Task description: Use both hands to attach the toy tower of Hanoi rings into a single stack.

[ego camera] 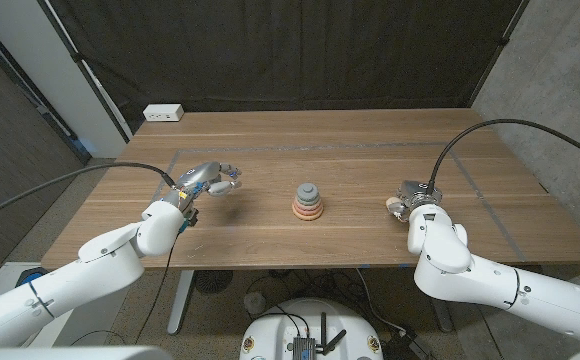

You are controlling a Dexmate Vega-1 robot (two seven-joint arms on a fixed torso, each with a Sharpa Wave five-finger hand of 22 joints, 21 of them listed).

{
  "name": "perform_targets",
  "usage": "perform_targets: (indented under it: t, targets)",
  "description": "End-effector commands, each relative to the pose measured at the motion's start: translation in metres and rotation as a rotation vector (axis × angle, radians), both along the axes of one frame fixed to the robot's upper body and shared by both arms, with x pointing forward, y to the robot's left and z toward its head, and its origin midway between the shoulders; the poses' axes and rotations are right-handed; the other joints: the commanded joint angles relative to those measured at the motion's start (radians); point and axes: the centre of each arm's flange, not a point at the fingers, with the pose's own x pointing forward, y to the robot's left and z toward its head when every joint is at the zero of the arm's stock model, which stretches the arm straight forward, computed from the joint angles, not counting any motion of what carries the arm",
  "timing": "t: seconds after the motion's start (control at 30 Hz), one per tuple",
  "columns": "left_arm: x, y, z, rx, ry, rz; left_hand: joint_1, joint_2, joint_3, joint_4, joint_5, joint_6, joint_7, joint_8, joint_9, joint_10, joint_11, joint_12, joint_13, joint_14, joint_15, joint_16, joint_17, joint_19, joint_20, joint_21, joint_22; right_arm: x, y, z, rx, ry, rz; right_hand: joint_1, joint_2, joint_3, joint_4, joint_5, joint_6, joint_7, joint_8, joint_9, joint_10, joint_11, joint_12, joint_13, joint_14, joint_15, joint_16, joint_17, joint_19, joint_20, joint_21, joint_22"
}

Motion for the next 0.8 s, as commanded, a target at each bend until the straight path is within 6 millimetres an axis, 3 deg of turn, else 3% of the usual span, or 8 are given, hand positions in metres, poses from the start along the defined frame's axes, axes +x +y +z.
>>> perform_targets:
  t: [0.03,0.8]
  targets:
    - [-0.001,0.001,0.002,0.002,-0.009,0.009,-0.006,-0.002,0.009,-0.003,0.004,0.010,0.000,-0.003,0.002,0.010,0.000,-0.002,0.004,0.007,-0.088,0.000,0.002,0.009,-0.083,0.000,0.002,-0.011,0.000,0.017,-0.008,-0.026,0.022,0.046,0.036,0.016,0.010,0.009,0.022,-0.007,0.007,0.006,0.062,-0.045,-0.003,0.005,0.010,0.001,0.014,0.003,0.011,-0.005,0.003,0.002]
    - [-0.002,-0.002,0.003,0.009,-0.008,0.006,-0.011,-0.004,0.018,-0.004,0.003,0.014,-0.001,-0.005,0.002,0.013,0.001,-0.003,0.009,0.004,-0.088,0.000,0.000,0.009,-0.083,0.002,0.003,-0.044,0.013,0.053,-0.049,-0.088,0.054,0.043,0.036,0.026,0.014,0.017,0.020,-0.002,0.003,0.006,0.063,-0.042,-0.018,0.012,0.009,0.001,0.038,0.002,0.014,-0.006,0.006,0.003]
